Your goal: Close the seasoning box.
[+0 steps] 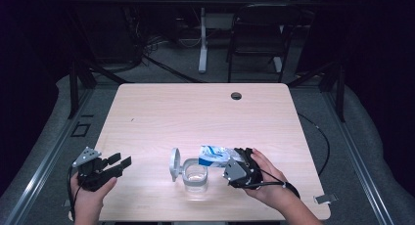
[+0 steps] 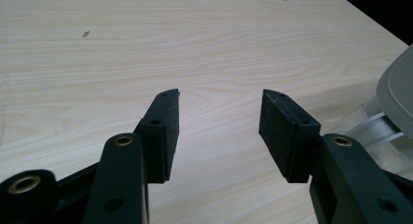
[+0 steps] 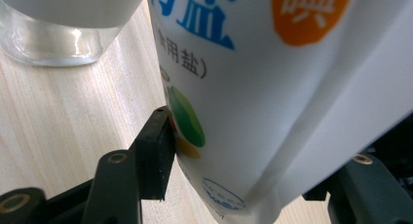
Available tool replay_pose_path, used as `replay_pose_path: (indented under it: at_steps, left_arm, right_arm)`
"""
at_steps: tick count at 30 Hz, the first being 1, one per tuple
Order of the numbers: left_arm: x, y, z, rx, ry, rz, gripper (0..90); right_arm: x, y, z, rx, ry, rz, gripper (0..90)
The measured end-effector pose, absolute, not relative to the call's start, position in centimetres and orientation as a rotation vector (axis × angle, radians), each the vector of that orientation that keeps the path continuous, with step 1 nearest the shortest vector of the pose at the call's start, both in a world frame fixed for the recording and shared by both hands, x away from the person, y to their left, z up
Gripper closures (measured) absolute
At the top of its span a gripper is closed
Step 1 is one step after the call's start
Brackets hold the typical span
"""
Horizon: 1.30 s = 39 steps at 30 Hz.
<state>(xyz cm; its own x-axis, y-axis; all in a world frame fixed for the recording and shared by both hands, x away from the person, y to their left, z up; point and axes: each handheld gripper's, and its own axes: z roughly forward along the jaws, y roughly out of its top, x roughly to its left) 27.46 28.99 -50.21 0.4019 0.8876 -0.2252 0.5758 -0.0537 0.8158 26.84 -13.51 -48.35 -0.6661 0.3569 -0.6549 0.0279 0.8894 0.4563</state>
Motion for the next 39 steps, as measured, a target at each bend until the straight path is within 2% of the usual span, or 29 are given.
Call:
replay_pose_path:
  at_steps: [39]
  left_arm:
    - [27.4, 29.2, -50.2, 1.736, 1.285, 0.428, 49.8]
  right_arm:
    - [27.1, -12.6, -49.5, 0.169, 2.272, 0.404, 42.4]
